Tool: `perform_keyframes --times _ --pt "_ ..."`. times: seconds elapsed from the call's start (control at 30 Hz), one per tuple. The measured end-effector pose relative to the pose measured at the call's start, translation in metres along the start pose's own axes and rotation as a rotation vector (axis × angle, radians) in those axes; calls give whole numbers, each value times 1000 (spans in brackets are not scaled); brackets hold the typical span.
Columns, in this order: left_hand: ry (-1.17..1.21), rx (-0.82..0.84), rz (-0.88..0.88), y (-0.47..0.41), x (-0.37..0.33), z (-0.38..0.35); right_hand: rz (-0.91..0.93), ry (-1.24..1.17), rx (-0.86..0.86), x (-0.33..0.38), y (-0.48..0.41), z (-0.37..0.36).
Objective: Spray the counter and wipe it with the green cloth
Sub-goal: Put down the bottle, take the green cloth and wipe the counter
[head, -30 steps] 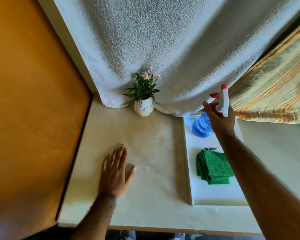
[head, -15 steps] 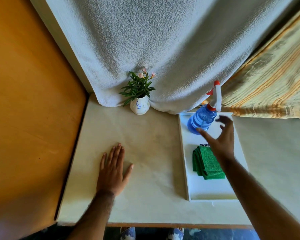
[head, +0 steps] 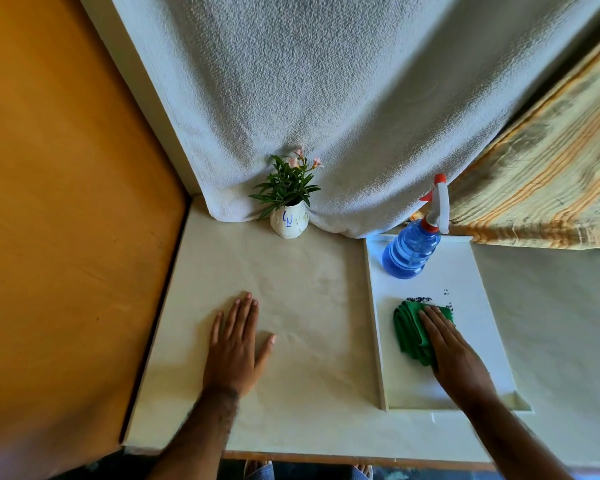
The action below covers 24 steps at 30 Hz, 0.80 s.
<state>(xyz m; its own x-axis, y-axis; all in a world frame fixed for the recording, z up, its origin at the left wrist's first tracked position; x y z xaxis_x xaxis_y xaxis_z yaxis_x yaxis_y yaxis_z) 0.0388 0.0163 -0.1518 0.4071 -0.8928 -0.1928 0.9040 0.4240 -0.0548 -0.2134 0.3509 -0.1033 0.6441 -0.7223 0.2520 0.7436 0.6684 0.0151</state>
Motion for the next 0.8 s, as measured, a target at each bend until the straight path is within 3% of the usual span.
perform_keyframes --times 0.17,0.3,0.47,0.8 --pt "3 -22 -4 0 -1 0 2 -96 -78 35 -7 22" --pt "13 -9 4 -1 0 0 381 -203 -113 116 -51 29" --pt "1 -30 6 1 -2 1 762 -80 -154 203 -133 7" --pt "3 -11 16 0 -2 2 949 74 -243 234 -217 0"
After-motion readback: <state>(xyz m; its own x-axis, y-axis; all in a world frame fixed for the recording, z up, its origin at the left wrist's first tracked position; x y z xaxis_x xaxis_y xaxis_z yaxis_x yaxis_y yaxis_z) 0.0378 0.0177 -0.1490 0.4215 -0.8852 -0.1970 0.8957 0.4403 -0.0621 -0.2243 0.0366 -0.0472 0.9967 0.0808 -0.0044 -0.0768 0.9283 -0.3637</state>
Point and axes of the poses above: each hand's wrist, its own y-axis away from the middle knuckle, its own z-axis out of the back of the hand, x = y × z, the point moved 2 cm from there along -y, towards the middle knuckle, and after that the axes turned 6 degrees about -z, right-handed, at the moved point
